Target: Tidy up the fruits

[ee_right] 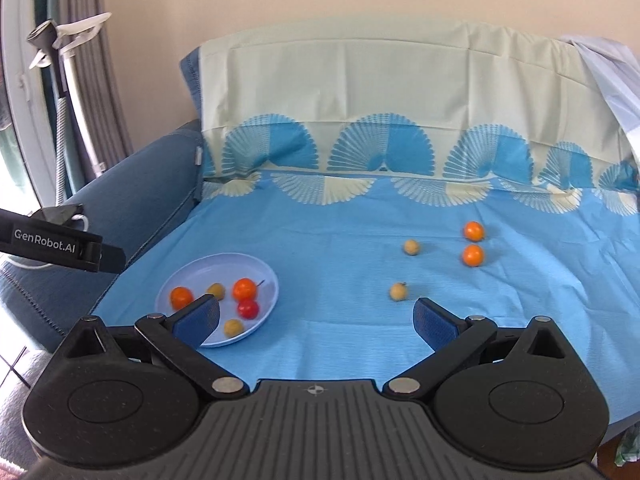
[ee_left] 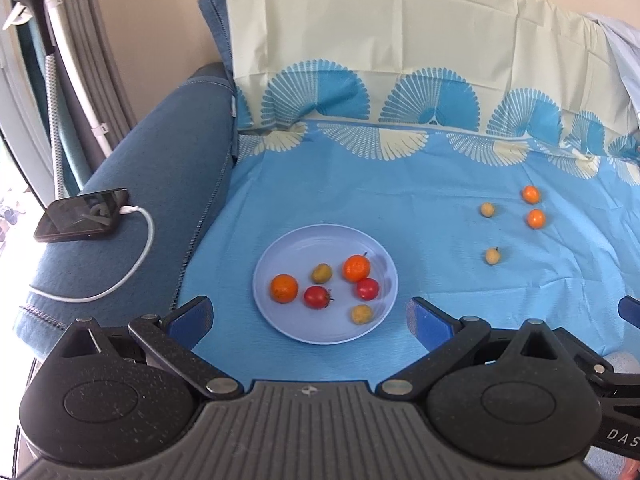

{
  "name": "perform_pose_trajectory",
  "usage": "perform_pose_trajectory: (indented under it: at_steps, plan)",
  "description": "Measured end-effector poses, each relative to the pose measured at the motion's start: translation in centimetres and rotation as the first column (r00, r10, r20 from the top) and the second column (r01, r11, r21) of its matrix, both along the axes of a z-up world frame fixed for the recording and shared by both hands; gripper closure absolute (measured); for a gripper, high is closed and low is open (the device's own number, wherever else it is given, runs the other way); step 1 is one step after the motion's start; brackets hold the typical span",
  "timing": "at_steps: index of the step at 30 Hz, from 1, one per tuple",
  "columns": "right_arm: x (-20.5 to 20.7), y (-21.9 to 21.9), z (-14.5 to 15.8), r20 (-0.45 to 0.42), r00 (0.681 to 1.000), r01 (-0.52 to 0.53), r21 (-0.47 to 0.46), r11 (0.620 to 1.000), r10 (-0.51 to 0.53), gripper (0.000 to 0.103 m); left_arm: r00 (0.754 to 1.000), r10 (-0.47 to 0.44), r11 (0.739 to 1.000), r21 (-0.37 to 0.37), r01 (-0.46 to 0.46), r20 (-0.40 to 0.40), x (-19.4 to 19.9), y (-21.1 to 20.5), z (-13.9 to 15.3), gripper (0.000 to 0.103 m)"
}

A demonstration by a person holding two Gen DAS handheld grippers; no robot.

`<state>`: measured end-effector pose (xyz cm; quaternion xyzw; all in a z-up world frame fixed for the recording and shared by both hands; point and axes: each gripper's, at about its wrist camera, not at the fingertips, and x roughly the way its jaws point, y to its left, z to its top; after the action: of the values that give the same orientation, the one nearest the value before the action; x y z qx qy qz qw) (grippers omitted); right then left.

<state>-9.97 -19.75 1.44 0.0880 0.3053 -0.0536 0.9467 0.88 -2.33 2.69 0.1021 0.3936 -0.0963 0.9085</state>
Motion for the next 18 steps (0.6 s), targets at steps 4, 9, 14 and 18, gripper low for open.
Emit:
perform_pose_trajectory:
  at_steps: [4,9,14,18]
  plan:
    - [0.5,-1.7,-0.7,-0.014,0.999,0.035,0.01,0.999,-0.035,0.001,1.0,-0.026,1.0,0.013,0.026,-0.006,0.9,-1.8,-0.4,0.0]
    - [1.6,-3.7,-1.5,-0.031,0.997,0.075,0.027,0.997,-0.074,0.001,0.998,-0.053,0.998,0.029,0.053,-0.02,2.5,-4.1,-1.1,0.0]
    - [2.8,-5.9,-2.4,-0.051,0.993,0.113,0.031,0.993,-0.111,0.001,0.995,-0.077,0.996,0.031,0.079,-0.055,4.7,-6.8,-2.3,0.0]
    - [3.7,-7.8,-3.4,-0.063,0.987,0.148,0.016,0.989,-0.147,0.001,0.988,-0.108,0.994,0.022,0.111,-0.114,6.8,-9.4,-4.0,0.0]
